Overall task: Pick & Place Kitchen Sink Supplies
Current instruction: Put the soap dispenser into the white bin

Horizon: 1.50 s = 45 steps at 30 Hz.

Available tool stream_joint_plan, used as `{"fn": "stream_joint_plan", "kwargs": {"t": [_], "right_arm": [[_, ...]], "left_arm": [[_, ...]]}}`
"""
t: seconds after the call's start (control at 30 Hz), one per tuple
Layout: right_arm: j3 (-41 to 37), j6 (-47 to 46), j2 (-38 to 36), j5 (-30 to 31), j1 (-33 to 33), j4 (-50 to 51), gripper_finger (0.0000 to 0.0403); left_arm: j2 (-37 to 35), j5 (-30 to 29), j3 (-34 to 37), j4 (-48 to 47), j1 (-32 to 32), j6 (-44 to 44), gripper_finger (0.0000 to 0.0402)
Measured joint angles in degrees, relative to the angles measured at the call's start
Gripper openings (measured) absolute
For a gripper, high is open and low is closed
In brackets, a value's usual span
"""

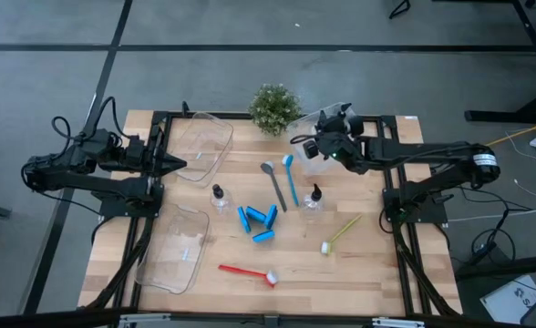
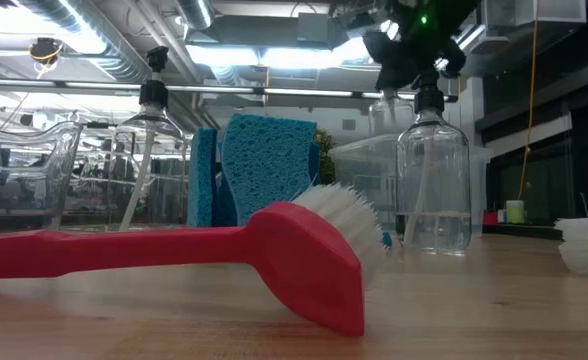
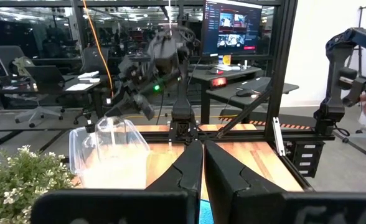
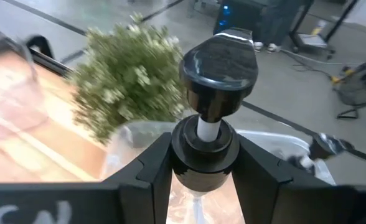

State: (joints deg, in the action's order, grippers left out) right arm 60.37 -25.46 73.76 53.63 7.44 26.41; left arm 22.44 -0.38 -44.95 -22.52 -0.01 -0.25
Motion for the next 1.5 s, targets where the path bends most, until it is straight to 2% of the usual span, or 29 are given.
{"fn": "stream_joint_plan", "kwargs": {"t": [0.1,0.3,0.6,0.9,1.13,1.33,1.5], "right_arm": [[-2.2,-1.1,0.0,0.8,0.4,-2.0,0.0135],[-4.6,1.9,0.0,0.4,1.9,-12.6,0.0135],[-8.6,-0.1,0.0,0.2,5.1,-14.6,0.0135],[-15.3,-0.5,0.0,-6.8,7.9,-23.8,0.0135],[-16.8,-1.1,0.0,-8.7,8.4,-24.0,0.0135],[-16.8,-0.9,0.0,-8.7,8.4,-23.2,0.0181],[-16.8,-0.9,0.0,-8.7,8.4,-21.2,0.0184]], "left_arm": [[0.0,0.0,0.0,0.0,0.0,0.0,0.0011],[0.0,0.0,0.0,0.0,0.0,0.0,0.0011],[0.0,0.0,0.0,0.0,0.0,0.0,0.0011],[0.0,0.0,0.0,0.0,0.0,0.0,0.001],[0.0,0.0,0.0,0.0,0.0,0.0,0.0013],[0.0,0.0,0.0,0.0,0.0,0.0,0.0008],[0.0,0.0,0.0,0.0,0.0,0.0,0.001]]}}
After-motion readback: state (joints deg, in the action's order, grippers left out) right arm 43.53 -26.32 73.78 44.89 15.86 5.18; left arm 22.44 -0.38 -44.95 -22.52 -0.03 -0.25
